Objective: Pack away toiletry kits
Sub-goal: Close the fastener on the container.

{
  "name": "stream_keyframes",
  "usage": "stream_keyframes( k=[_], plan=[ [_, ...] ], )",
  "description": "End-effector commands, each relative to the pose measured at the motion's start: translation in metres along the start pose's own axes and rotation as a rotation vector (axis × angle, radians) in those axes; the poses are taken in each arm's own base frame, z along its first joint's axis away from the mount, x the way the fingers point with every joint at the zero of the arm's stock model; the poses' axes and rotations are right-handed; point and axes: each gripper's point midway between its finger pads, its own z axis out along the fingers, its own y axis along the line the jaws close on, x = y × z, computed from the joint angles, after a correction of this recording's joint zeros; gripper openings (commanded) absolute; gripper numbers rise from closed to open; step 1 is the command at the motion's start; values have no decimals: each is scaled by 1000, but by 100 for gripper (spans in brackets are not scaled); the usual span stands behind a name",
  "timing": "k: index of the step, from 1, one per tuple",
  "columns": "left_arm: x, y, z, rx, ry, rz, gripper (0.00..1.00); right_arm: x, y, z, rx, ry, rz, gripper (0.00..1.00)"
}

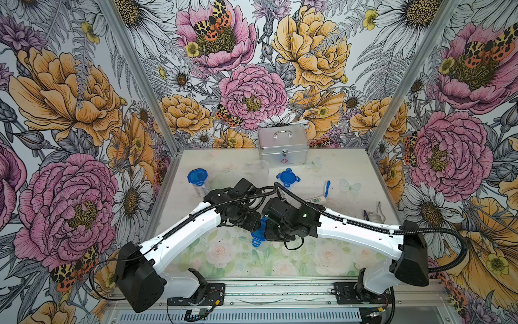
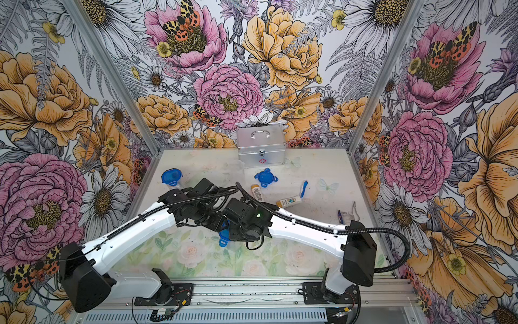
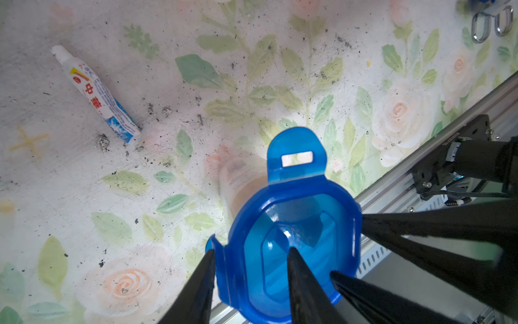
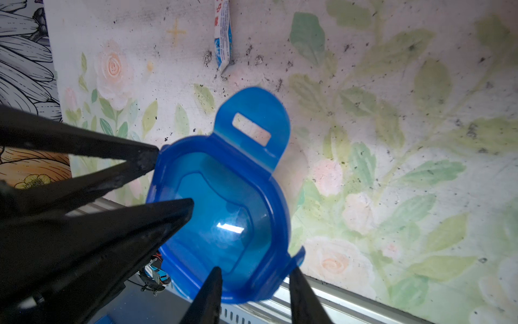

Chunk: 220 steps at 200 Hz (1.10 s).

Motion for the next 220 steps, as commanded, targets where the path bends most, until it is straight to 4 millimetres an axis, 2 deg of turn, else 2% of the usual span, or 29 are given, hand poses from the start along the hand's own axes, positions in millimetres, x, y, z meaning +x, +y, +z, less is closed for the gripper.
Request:
stream_keyframes(
  k=[1, 73, 134, 220],
  plan=[
    [12, -1, 13, 34, 61, -40, 41, -3, 8, 8, -40, -11, 9, 39],
    [28, -3, 19, 87, 111, -164, 42, -3, 6, 20, -86, -29, 56, 40],
    [33, -13, 21, 149, 129, -243, 41, -10, 13, 30, -113, -29, 40, 40],
    [46, -11, 24, 159, 141, -317, 41, -27, -3, 27, -101, -68, 51, 40]
  ],
)
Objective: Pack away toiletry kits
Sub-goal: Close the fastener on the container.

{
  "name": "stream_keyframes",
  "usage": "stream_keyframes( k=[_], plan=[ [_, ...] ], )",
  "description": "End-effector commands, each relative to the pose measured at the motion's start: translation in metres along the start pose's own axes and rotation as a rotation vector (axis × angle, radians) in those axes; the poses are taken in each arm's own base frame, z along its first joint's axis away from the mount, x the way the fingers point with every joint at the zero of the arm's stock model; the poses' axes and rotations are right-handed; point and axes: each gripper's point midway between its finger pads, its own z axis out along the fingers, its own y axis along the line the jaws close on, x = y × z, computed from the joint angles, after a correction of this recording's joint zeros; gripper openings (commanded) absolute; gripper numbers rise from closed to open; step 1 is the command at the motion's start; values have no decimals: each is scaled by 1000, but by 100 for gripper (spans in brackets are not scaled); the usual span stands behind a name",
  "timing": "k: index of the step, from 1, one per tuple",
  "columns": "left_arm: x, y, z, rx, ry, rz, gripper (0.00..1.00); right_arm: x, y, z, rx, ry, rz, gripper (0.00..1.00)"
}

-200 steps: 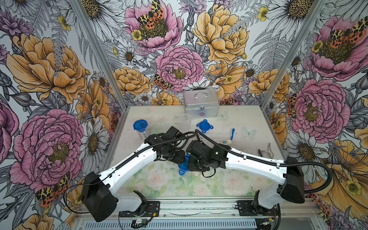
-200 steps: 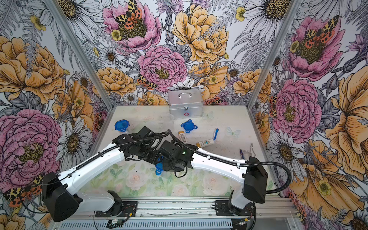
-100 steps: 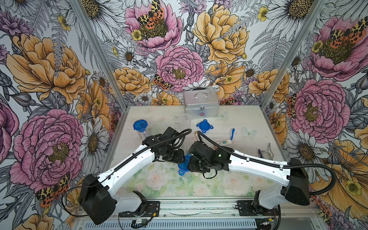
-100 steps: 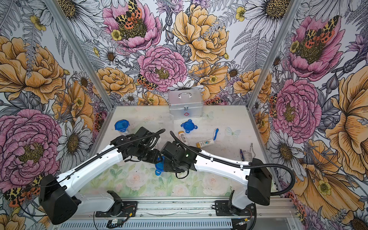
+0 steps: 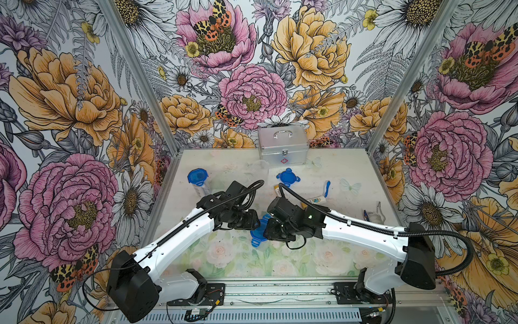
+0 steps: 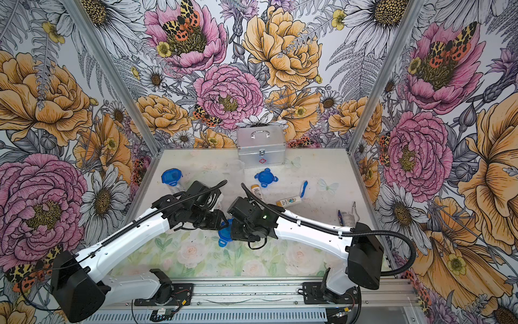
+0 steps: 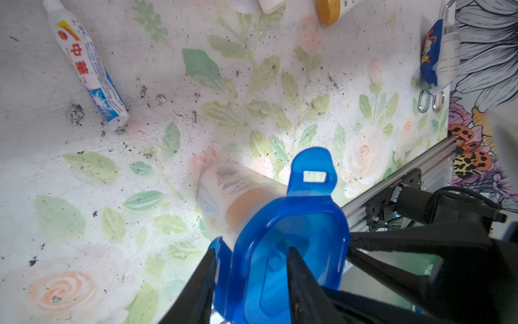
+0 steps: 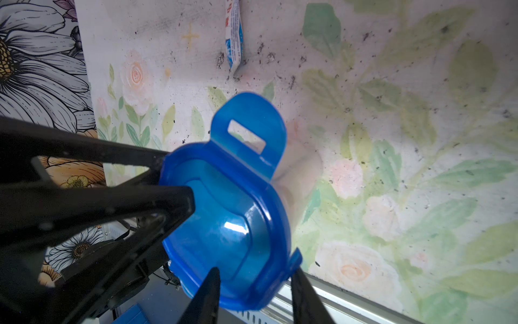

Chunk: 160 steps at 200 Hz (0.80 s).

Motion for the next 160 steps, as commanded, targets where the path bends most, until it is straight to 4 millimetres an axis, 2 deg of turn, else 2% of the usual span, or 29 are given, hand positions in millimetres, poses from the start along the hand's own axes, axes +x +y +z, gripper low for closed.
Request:
stream_keyframes(
  k=[1, 56, 106, 160],
  plan=[
    [47, 1, 16, 25, 201, -68, 41, -21, -1, 22, -3, -72, -23, 40],
    [52, 2, 17, 16, 208, -86, 43, -27, -2, 20, -10, -83, -27, 41],
    [53, -1, 18, 32, 211, -128, 47, -25, 13, 31, -48, -36, -58, 41],
    [53, 1, 19, 64, 194, -180, 48, -28, 25, 29, -105, -47, -78, 46]
  ],
)
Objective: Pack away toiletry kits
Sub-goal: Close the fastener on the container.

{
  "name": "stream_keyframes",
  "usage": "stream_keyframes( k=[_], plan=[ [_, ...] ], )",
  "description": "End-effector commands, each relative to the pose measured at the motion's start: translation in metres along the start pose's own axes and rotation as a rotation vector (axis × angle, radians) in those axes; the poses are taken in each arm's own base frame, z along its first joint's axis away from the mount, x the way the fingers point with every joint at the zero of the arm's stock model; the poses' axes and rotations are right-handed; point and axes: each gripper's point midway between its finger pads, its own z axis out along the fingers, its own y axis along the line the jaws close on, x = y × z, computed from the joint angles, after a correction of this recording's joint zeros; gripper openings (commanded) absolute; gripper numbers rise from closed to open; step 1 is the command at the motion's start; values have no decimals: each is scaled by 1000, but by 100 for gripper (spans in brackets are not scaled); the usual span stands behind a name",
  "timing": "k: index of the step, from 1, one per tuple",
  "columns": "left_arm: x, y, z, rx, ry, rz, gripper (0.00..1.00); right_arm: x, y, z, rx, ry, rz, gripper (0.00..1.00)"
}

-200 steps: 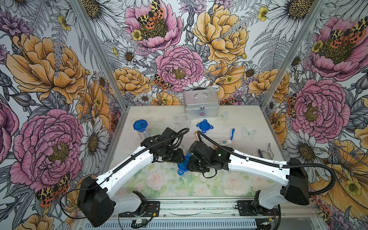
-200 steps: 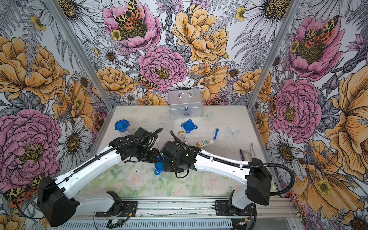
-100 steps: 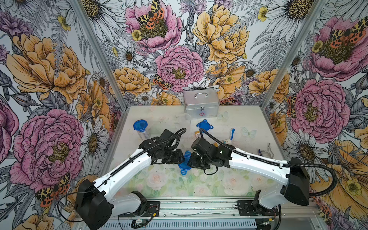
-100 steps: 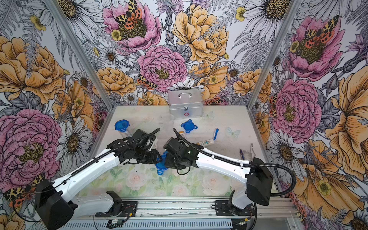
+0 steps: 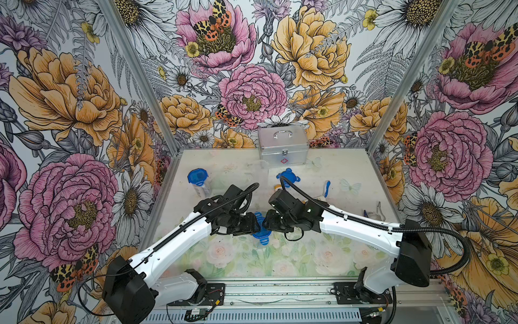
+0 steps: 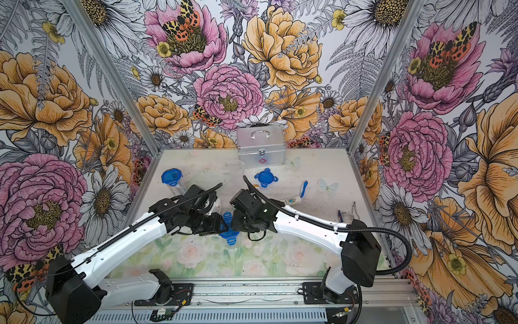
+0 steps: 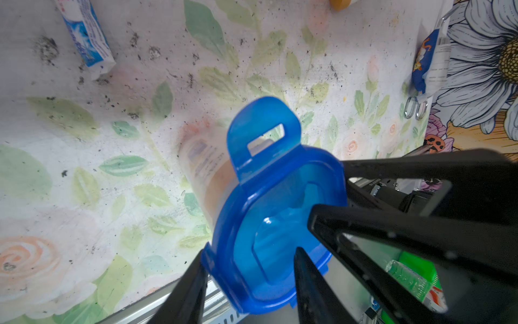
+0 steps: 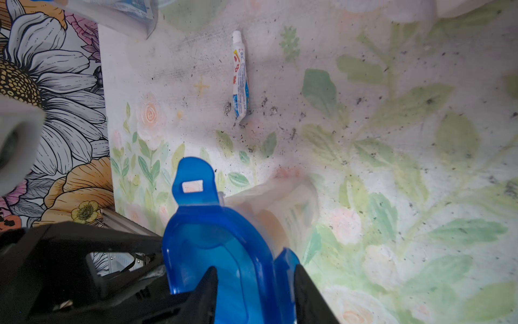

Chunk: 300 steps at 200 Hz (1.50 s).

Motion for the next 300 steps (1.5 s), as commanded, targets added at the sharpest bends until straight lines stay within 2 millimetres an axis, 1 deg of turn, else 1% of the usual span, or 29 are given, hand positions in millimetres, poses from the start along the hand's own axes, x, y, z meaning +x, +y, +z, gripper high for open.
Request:
stream_keyframes(
  k=[1, 28, 49, 68, 114, 143, 175, 219, 231, 249, 258, 280, 300],
  plan=[
    [29, 7, 20, 11, 137, -43, 48, 6, 18, 22, -75, 30, -50, 46],
    [24, 9, 20, 14, 124, -55, 48, 10, 21, 26, -88, 52, -53, 47],
    [20, 11, 19, 10, 115, -65, 48, 9, 22, 24, -94, 47, -57, 48],
    [19, 14, 18, 11, 107, -76, 49, 8, 18, 21, -90, 39, -51, 48],
    [20, 13, 12, 25, 92, -90, 54, -1, 3, 9, -72, -2, -37, 60],
    [20, 14, 8, 17, 83, -95, 56, -8, -1, 1, -52, -21, -53, 66],
    [18, 19, -2, -10, 56, -103, 60, -14, -3, -7, -27, -38, -75, 70],
    [10, 19, -23, -19, 18, -90, 61, -22, 1, -15, -18, -51, -106, 71],
    [3, 17, -34, -41, -22, -67, 61, -24, 3, -20, -18, -55, -117, 71],
    [-13, 9, -53, -56, -94, -11, 61, -26, 5, -27, -13, -60, -140, 71],
    [-20, 6, -59, -62, -117, 12, 61, -26, 6, -30, -8, -61, -152, 71],
    [-38, 0, -64, -72, -137, 60, 61, -21, 6, -37, -10, -48, -163, 70],
    [-52, -7, -62, -84, -131, 110, 60, -6, 5, -41, -13, -28, -165, 69]
  ],
)
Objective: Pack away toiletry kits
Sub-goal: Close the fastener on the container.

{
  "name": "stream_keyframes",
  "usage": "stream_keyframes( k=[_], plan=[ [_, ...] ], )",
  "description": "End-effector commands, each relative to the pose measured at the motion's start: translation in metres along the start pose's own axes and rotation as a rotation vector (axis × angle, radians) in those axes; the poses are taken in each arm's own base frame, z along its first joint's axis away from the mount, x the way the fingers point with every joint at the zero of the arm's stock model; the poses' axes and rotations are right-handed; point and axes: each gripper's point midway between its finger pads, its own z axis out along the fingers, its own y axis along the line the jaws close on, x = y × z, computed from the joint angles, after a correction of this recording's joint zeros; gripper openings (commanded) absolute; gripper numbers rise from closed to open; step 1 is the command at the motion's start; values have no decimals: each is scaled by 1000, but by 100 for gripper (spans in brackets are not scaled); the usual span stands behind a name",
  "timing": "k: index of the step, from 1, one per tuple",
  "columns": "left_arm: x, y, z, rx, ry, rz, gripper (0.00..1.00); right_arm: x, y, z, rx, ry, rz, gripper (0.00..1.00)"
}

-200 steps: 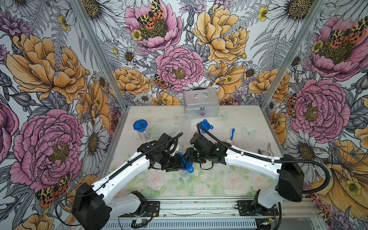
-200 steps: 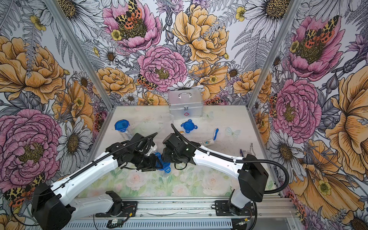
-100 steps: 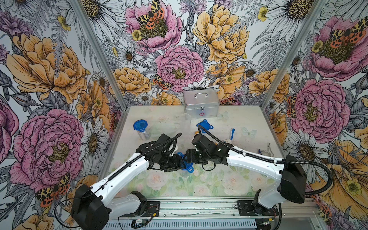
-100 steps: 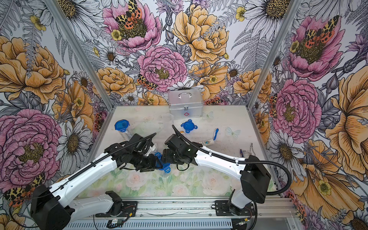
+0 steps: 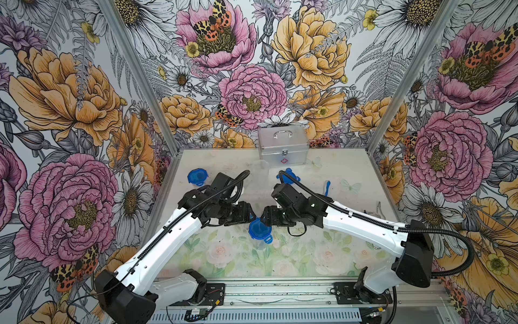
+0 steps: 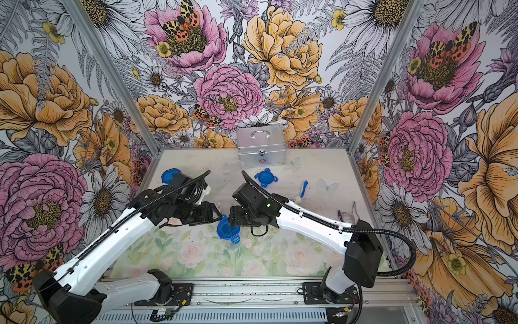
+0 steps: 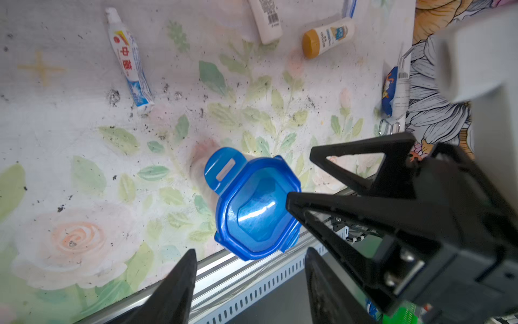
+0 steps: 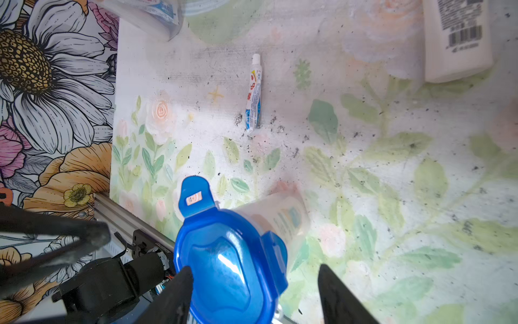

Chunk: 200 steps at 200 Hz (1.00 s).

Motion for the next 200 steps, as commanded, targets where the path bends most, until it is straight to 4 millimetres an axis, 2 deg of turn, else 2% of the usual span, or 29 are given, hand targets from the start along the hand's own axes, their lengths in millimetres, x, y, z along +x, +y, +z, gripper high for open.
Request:
stream_keyframes(
  k=[1, 36, 74, 102, 200],
  plan=[
    [-17, 4, 5, -57, -1, 84, 60, 9, 4, -19, -9, -9, -30, 69],
    [-30, 2, 17, -77, 25, 143, 60, 38, 4, -14, -14, 53, -46, 68],
    [-36, -3, 28, -80, 57, 182, 59, 51, 4, -8, -4, 84, -43, 60],
    [-31, -5, 36, -82, 83, 198, 58, 62, -6, -2, 18, 118, -26, 56],
    [-12, -4, 49, -79, 141, 210, 58, 71, -22, 6, 62, 134, 1, 52]
  ],
)
